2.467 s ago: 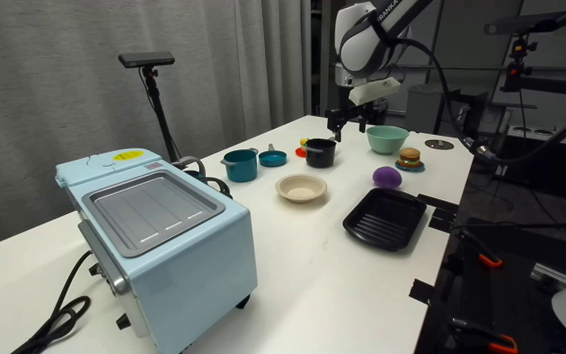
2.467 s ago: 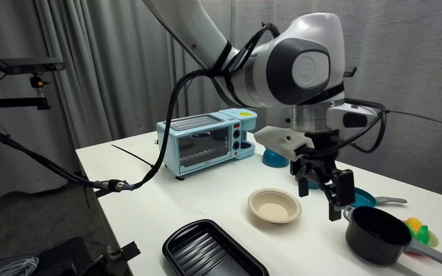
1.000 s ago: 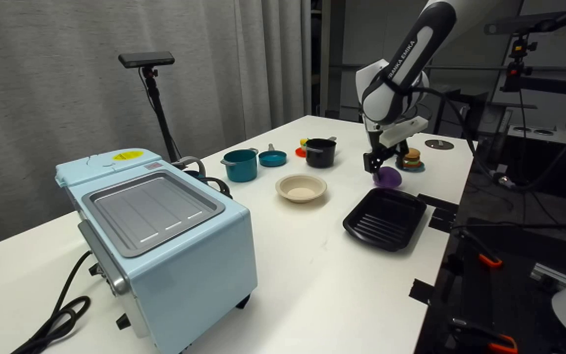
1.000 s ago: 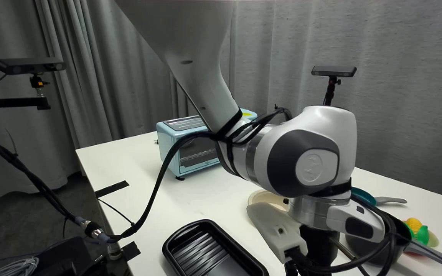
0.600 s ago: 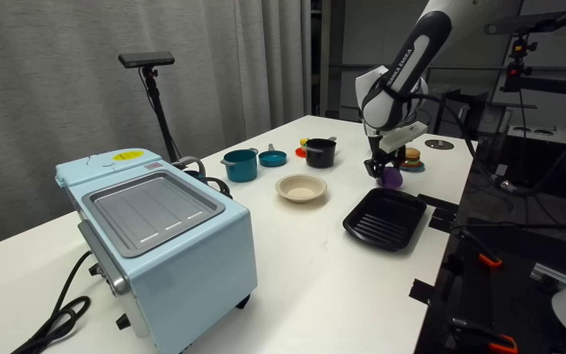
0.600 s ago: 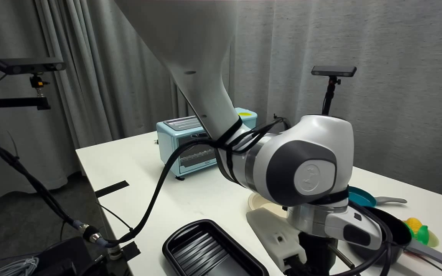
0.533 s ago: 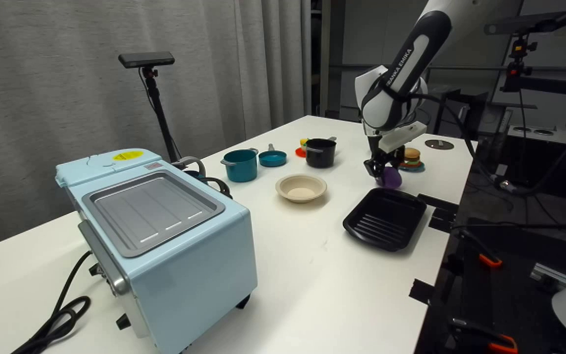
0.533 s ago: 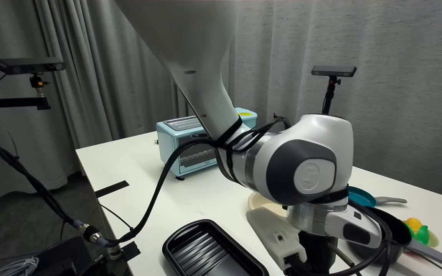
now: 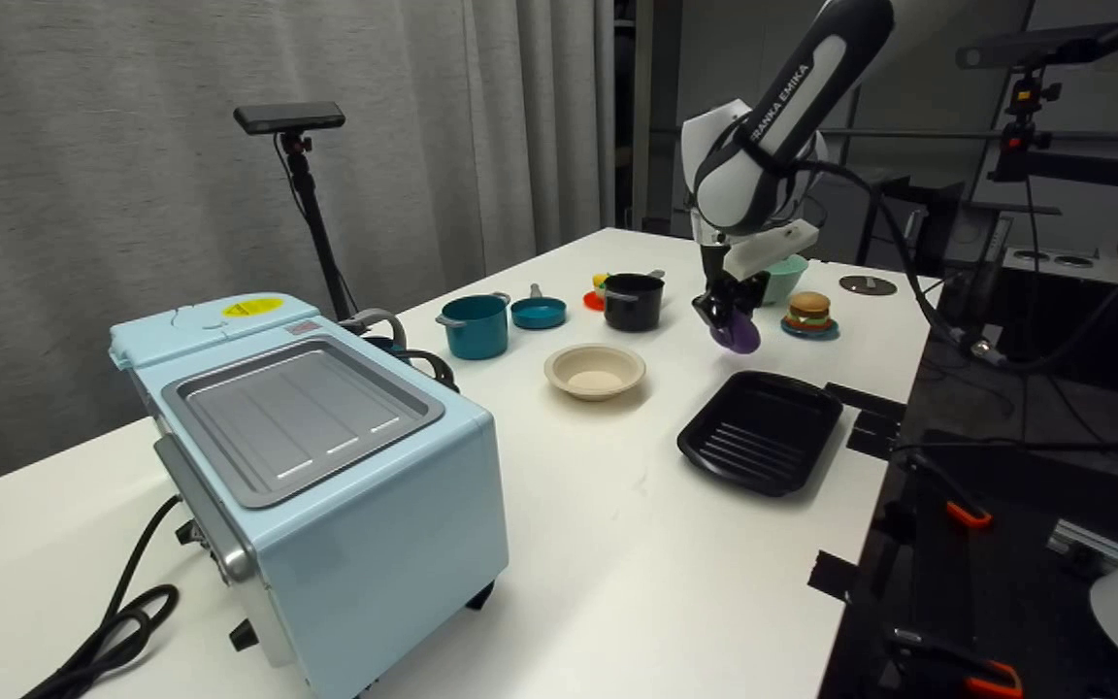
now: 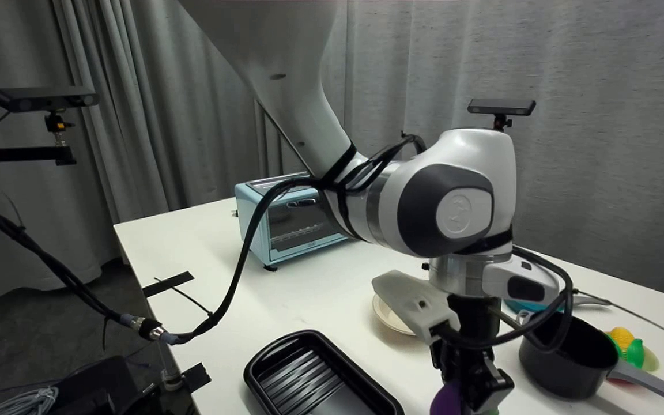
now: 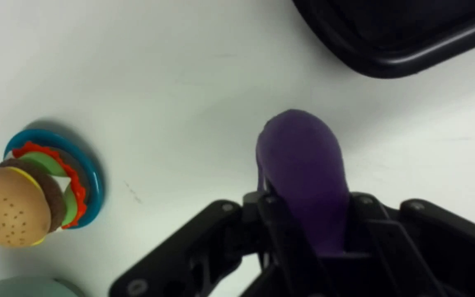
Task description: Put the purple plushy on the cream plate
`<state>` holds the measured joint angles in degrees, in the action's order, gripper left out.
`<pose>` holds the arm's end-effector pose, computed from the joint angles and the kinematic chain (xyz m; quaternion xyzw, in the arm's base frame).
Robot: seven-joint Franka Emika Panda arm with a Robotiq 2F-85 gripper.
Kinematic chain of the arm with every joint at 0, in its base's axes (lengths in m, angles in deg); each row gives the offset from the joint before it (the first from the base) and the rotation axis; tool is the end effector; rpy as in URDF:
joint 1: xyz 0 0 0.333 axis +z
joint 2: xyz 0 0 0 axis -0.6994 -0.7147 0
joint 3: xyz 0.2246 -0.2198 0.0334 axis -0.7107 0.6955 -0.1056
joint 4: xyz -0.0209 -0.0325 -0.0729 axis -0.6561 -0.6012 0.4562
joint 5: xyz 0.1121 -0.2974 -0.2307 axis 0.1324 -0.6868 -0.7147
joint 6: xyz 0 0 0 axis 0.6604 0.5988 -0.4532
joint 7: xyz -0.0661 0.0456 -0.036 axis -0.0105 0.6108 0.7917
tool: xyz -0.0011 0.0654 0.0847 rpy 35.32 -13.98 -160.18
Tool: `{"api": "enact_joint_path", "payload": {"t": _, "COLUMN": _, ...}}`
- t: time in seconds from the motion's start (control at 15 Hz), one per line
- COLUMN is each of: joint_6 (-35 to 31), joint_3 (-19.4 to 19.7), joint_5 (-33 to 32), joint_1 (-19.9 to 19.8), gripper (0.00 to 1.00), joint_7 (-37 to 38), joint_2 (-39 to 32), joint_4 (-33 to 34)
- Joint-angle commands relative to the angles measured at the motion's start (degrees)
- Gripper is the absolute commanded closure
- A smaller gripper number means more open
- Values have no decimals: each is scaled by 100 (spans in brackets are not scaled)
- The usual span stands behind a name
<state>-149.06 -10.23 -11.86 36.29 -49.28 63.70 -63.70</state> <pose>0.5058 -0.2387 0.2330 0.9559 -0.2688 -0.0434 0.1103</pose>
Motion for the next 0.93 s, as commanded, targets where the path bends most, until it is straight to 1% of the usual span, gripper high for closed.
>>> {"api": "enact_joint_path", "payload": {"t": 0.0, "joint_6": 183, "joint_3": -229, "joint_5": 195, "joint_1": 109, "gripper": 93, "joint_7": 8, "joint_2": 497, "joint_4": 57}}
{"api": "enact_joint_path", "payload": {"t": 0.27, "joint_6": 72, "joint_3": -578, "joint_5": 420, "joint_1": 238, "gripper": 93, "joint_7": 25, "joint_2": 757, "joint_4": 250}}
{"api": "enact_joint_path", "payload": {"t": 0.47, "joint_6": 14, "joint_3": -819, "joint_5": 592, "joint_1": 345, "gripper": 93, "joint_7": 27, "joint_2": 744, "joint_4": 518}}
{"api": "enact_joint_path", "payload": {"t": 0.67, "joint_6": 112, "joint_3": -961, "joint_5": 682, "joint_1": 407, "gripper": 93, "joint_7": -25, "joint_2": 495, "joint_4": 1130}}
{"api": "enact_joint_path", "payload": {"t": 0.87, "joint_6": 132, "joint_3": -1000, "joint_5": 621, "joint_1": 478, "gripper": 93, "joint_7": 73, "joint_2": 111, "joint_4": 1643}}
